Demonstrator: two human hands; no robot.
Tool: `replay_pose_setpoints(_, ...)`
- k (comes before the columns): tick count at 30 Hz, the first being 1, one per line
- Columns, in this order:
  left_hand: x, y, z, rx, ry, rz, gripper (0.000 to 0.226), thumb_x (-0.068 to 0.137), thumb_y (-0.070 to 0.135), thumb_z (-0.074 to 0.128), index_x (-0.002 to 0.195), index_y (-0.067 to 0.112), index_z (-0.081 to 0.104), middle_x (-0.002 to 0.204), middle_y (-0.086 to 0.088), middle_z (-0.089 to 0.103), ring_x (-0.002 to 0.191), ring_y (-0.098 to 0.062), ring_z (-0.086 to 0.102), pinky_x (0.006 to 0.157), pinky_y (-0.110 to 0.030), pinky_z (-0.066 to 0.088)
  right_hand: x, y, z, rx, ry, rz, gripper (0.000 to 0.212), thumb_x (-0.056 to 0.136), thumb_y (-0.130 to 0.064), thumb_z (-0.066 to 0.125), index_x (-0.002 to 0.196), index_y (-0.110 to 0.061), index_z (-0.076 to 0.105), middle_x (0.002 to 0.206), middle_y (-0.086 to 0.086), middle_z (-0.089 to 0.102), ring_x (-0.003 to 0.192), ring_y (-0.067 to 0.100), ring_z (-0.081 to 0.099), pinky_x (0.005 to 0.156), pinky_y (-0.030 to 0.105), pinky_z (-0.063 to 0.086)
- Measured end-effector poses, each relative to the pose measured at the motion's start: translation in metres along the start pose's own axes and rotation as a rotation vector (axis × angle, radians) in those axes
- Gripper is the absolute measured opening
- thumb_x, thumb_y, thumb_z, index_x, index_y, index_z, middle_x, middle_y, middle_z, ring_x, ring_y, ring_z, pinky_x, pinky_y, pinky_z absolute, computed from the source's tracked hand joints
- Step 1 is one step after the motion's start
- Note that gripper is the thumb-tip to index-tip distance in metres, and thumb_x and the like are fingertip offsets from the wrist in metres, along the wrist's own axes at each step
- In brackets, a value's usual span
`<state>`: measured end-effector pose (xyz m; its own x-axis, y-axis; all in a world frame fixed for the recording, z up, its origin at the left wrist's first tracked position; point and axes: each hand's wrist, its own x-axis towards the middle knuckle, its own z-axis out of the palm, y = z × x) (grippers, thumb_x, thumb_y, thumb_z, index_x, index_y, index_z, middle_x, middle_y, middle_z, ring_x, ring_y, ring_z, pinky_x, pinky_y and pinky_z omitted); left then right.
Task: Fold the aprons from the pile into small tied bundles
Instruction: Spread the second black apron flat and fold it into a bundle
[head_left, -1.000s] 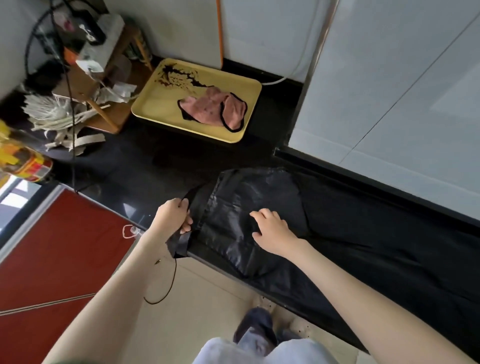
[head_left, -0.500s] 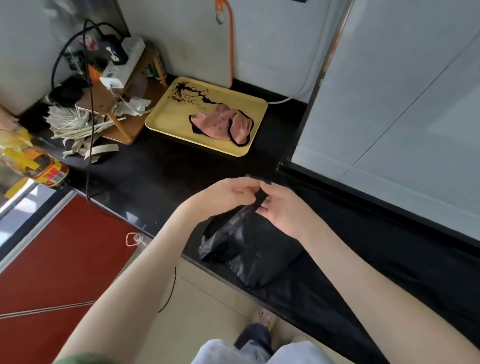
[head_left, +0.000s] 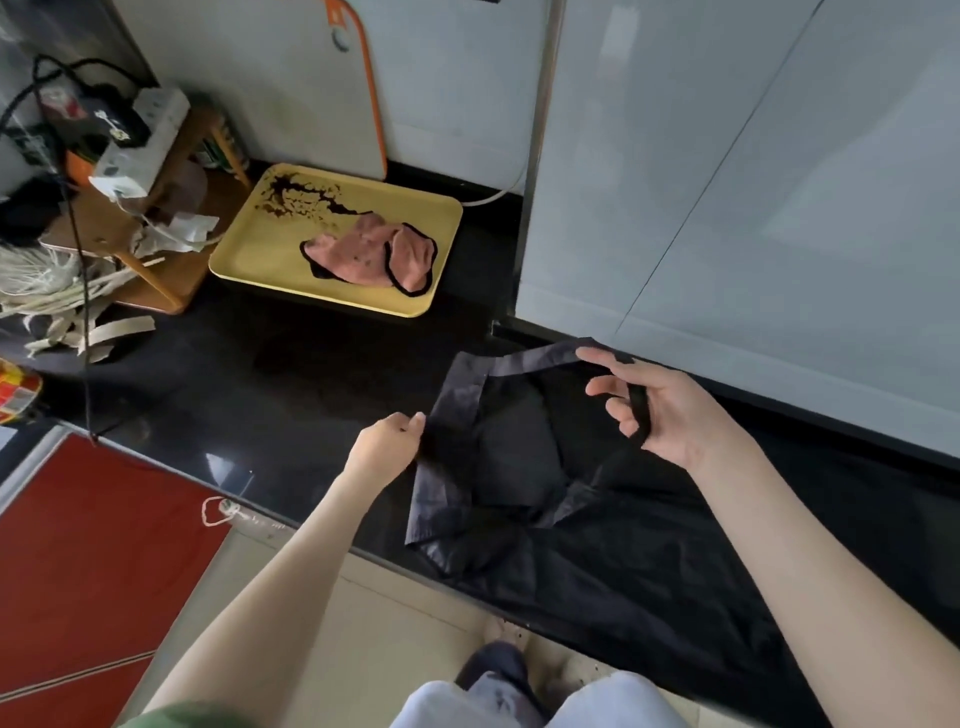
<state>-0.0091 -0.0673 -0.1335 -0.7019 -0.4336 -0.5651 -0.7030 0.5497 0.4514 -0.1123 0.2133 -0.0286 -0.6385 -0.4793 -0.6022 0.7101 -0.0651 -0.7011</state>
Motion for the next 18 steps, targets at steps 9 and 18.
replay_pose_setpoints(9, -0.004, 0.01, 0.038, 0.12, -0.068, 0.255, 0.048, 0.102, 0.043, 0.03, 0.15, 0.034, 0.027, 0.156, -0.004, 0.021, 0.141, -0.029, 0.015, 0.113, -0.041, 0.022, -0.009, 0.033, -0.065, -0.142, 0.325, 0.087, 0.034, 0.092, 0.003, 0.053, 0.125, -0.003, 0.055, 0.092, 0.014, 0.067, 0.054, 0.01, 0.051, 0.039, 0.017, 0.039)
replay_pose_setpoints(18, -0.012, 0.012, 0.057, 0.06, -0.173, 0.387, 0.048, 0.103, 0.042, 0.016, 0.151, 0.037, 0.019, 0.158, 0.001, 0.021, 0.146, -0.019, 0.009, 0.117, -0.034, 0.009, 0.0, 0.073, -0.105, -0.742, 0.92, 0.16, 0.058, 0.089, -0.007, 0.054, 0.144, -0.006, 0.034, 0.135, 0.017, 0.045, 0.106, 0.032, 0.054, 0.081, 0.041, 0.05)
